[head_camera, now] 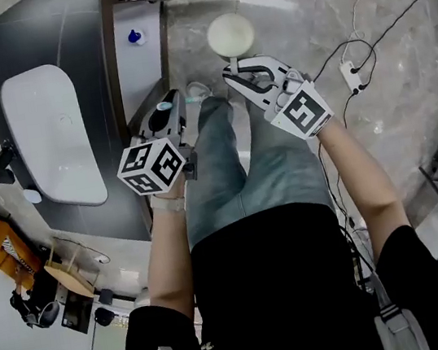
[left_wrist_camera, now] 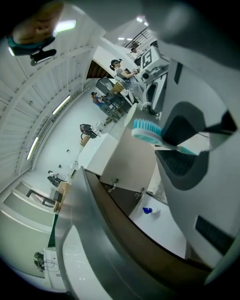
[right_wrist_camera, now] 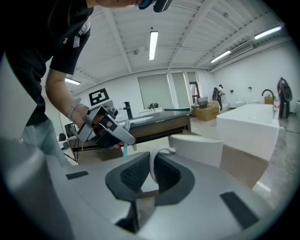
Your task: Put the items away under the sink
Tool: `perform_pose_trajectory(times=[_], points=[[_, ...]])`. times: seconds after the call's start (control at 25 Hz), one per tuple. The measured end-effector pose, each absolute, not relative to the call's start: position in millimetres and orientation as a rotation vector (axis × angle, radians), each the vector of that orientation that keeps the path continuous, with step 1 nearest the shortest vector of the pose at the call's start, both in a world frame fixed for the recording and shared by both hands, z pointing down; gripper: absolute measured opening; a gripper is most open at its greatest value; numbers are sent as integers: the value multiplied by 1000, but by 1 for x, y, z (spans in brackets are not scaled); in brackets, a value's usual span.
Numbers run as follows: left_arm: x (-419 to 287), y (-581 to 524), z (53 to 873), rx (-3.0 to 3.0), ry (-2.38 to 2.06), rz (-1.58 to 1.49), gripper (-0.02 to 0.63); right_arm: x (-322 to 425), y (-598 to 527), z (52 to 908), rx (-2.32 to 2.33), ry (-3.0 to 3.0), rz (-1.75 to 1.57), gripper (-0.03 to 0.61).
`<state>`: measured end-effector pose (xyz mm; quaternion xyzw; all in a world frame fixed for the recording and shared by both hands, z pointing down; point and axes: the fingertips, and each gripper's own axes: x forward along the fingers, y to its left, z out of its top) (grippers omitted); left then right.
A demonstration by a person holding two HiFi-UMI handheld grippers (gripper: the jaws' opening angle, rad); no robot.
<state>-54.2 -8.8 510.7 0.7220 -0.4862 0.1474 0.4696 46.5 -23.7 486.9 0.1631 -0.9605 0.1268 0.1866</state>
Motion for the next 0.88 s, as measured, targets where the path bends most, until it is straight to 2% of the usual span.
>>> perform_pose_trajectory(times=[0.88], points=[[-122,3,716,1601,-1333,433,38,-68,-6,726,23,-2702,414,46]])
